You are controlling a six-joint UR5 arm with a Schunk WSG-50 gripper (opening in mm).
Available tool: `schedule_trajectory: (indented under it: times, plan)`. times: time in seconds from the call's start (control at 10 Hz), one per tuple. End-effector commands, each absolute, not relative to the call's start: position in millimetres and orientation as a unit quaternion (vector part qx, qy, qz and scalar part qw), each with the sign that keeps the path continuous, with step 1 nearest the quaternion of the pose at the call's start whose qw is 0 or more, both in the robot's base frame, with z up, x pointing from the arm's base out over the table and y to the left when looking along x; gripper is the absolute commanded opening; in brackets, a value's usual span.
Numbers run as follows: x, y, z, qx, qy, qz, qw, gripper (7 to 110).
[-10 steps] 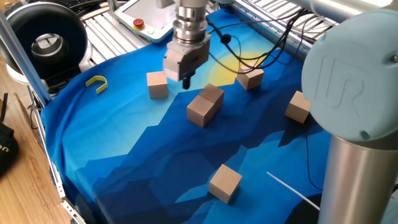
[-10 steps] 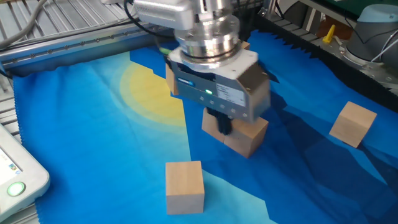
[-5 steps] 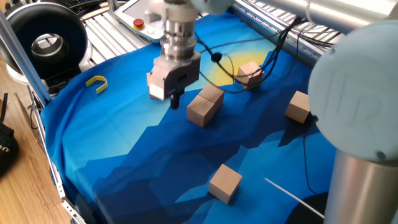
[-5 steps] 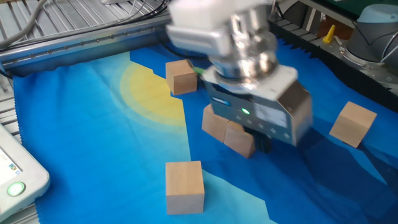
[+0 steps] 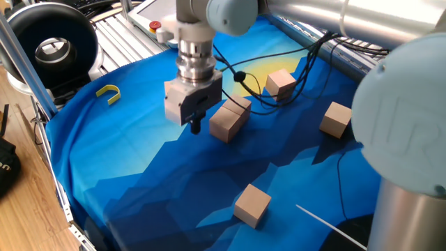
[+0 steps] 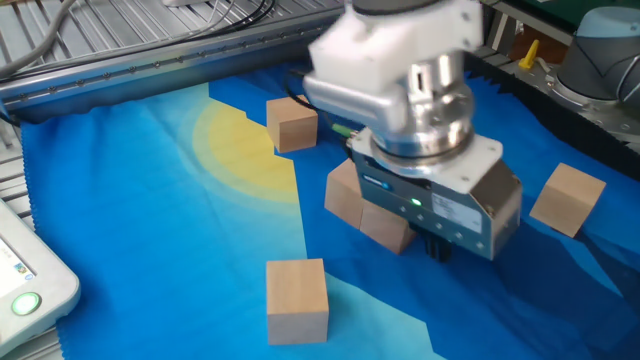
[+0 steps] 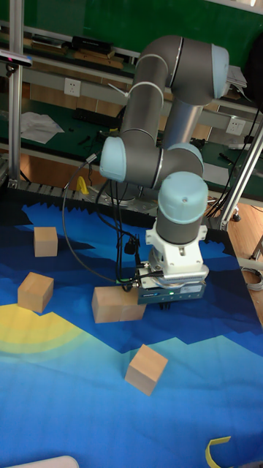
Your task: Stack the blocks into a pyramid shape
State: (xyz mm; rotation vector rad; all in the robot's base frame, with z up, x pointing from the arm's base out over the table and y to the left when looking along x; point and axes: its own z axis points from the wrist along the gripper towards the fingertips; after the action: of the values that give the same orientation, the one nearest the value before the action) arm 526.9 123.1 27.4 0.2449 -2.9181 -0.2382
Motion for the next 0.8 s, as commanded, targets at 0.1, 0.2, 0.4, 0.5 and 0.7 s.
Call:
schedule_trajectory:
  times: [0.1,0.2,0.4,0.5,0.7]
  plan:
    - [518.6,88.5,23.0,0.08,-0.991,0.009,0.102,7]
    - [517.9,89.5,22.5,0.083,-0.991,0.005,0.102,7]
    - [519.2,89.4,22.3,0.085,-0.991,0.002,0.099,7]
    - [521.1,89.0,22.6,0.086,-0.992,0.001,0.096,7]
    - [525.4,86.8,23.4,0.086,-0.992,0.001,0.093,7]
